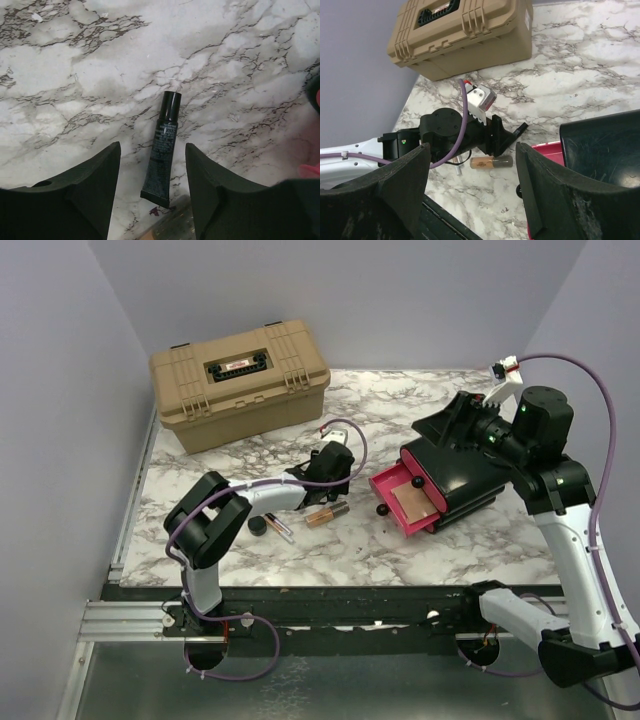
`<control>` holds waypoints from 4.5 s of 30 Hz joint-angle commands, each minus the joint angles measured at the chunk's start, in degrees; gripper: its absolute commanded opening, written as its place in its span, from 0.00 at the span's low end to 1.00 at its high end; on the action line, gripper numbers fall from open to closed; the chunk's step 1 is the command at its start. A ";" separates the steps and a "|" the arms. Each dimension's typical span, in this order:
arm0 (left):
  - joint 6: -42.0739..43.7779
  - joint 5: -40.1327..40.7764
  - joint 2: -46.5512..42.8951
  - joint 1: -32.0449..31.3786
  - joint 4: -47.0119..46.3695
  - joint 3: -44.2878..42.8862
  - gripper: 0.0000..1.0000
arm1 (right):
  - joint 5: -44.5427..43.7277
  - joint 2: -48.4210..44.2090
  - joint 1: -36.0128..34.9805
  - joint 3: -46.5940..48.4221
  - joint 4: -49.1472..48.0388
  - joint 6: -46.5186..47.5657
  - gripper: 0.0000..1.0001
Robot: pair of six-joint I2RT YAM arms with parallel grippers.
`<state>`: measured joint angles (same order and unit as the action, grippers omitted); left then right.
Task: Organize the makeup
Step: Pick up the makeup from the center of the board, then place the makeup in the drawer.
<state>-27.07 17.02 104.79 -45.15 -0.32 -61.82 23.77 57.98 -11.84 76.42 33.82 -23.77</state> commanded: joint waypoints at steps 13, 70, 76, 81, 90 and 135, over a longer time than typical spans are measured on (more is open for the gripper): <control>-0.79 3.26 3.60 -0.02 4.61 -1.65 0.46 | -0.20 0.23 -0.25 -1.84 -1.48 -0.15 0.74; 10.95 -33.48 -17.85 -2.43 3.01 -1.10 0.18 | -29.40 -0.49 -0.27 -9.60 -1.88 6.12 0.75; 10.00 -33.09 -12.60 -3.62 8.45 -8.57 0.15 | -29.64 -1.13 -0.25 -10.39 -2.24 6.28 0.76; 10.54 -28.98 -8.15 -5.23 12.35 -12.65 0.14 | -30.01 -1.51 -0.24 -10.56 -1.91 6.54 0.77; 11.77 -19.20 -3.08 -8.39 16.70 -18.18 0.14 | -29.31 -1.97 -0.29 -11.24 -2.21 6.54 0.78; 13.63 -10.24 1.42 -11.02 21.50 -24.85 0.37 | -28.52 -2.54 -0.27 -12.99 -2.80 6.40 0.78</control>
<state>-14.31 6.28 107.37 -55.48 21.10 -86.87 -4.62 56.55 -11.94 63.57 31.79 -17.91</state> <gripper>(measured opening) 0.365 0.783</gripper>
